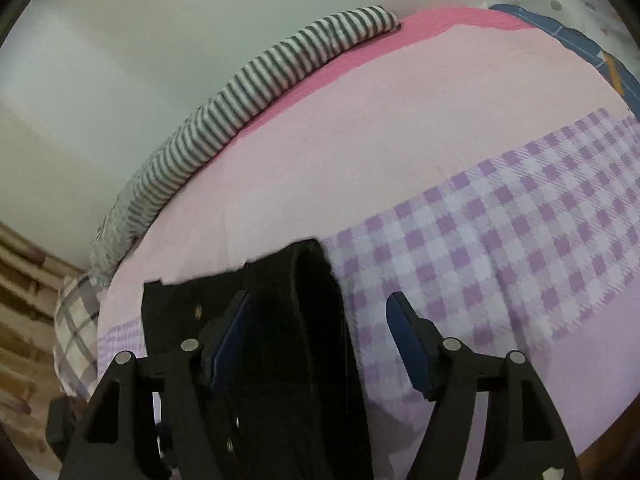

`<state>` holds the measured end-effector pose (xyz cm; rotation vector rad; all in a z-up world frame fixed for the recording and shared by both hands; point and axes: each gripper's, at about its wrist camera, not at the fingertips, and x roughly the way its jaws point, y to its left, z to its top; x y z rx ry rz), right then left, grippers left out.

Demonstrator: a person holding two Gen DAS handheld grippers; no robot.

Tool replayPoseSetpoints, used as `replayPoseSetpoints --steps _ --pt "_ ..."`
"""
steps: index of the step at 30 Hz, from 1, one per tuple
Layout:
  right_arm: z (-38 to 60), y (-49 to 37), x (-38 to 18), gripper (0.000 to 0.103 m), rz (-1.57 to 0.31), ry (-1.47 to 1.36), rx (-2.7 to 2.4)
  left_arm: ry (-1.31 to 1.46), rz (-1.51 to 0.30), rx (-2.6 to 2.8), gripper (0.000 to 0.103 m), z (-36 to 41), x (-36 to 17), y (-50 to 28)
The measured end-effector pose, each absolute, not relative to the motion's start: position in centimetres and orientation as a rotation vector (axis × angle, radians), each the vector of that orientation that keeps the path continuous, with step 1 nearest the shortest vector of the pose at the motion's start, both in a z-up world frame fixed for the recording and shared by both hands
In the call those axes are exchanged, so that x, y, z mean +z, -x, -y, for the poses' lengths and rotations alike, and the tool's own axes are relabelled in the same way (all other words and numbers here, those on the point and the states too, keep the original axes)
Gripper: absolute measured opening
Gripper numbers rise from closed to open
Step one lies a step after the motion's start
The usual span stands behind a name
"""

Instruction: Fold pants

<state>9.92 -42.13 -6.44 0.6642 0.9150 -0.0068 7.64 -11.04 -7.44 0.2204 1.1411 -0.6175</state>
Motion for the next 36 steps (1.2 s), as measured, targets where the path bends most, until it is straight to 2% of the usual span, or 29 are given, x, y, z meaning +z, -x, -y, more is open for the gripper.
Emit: replayPoseSetpoints --steps 12,18,25,36 --pt "40.0 -5.7 -9.1 0.065 -0.998 -0.56 0.051 -0.221 -1.143 -0.61 0.054 10.2 -6.5 -8.0" --pt "40.5 -5.8 -9.0 0.065 -1.005 -0.559 0.09 -0.116 -1.126 -0.6 0.057 7.0 -5.5 -9.1" --pt "41.4 -6.1 -9.6 0.065 -1.015 -0.639 0.153 0.158 -1.201 -0.553 0.057 2.7 -6.4 -12.9" --pt "46.2 -7.5 -11.6 0.065 -1.009 -0.88 0.309 0.319 -1.344 -0.604 0.057 3.2 -9.9 -16.3"
